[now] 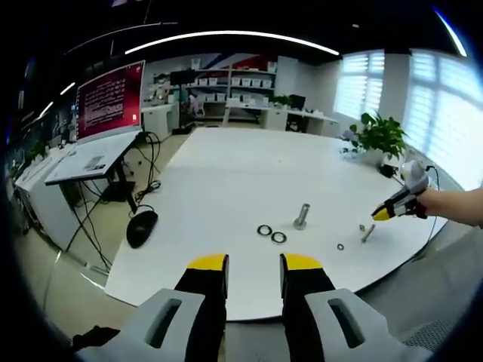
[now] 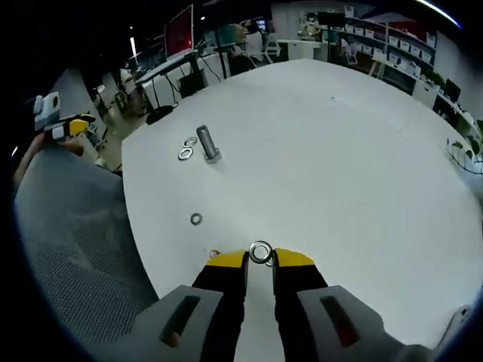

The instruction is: Place the washer onto the threaded stud by aligning its center hole with the stud, sliding it down to the base, and recovering from edge contact or off-axis alignment until the washer reaches the visible bottom stop.

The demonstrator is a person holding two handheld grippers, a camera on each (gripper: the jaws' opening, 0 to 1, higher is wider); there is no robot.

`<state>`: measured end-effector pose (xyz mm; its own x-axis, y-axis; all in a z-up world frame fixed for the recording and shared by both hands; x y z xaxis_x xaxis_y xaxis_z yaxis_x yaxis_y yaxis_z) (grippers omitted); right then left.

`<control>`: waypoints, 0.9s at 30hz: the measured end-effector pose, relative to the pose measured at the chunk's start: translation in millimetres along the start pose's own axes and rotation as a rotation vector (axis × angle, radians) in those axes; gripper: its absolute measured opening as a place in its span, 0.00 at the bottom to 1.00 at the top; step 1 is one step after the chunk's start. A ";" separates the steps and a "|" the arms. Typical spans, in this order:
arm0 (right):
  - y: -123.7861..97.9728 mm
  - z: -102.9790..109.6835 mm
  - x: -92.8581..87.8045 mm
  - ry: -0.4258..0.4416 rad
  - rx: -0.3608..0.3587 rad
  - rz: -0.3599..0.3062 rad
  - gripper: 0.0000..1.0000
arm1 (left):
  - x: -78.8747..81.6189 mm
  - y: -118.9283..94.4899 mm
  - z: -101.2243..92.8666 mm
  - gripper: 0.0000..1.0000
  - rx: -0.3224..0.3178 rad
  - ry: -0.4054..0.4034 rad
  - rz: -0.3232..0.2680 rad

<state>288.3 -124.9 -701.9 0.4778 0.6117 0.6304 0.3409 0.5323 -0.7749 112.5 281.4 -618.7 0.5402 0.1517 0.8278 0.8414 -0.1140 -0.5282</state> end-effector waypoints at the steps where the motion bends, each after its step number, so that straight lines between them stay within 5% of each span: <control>1: -3.8 1.5 1.6 -0.010 0.000 -0.006 0.15 | 0.0 0.0 0.0 0.25 -0.001 -0.001 -0.001; 10: -18.8 23.3 11.3 -0.070 0.038 -0.036 0.15 | 0.3 0.1 0.1 0.25 -0.003 -0.001 -0.005; 21: -5.6 40.1 15.1 -0.260 0.038 0.053 0.15 | 0.0 -0.2 0.0 0.25 -0.006 -0.005 -0.006; 27: 2.6 40.6 13.1 -0.291 0.031 0.092 0.15 | -0.1 -0.5 0.0 0.25 -0.007 -0.006 -0.008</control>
<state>262.6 -91.7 -693.8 0.2516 0.7979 0.5477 0.2797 0.4818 -0.8304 112.1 281.5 -618.5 0.5338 0.1587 0.8306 0.8455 -0.1199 -0.5204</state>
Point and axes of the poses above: the point that each gripper's makers call its tool centre point, and the gripper's own axes: y roughly forward along the fingers, z roughly to its left, x roughly out of its top, the point moved 9 cm from there along -y, roughly backward along the fingers, and after that the axes turned 6 degrees about -y, right-handed, at the moved point
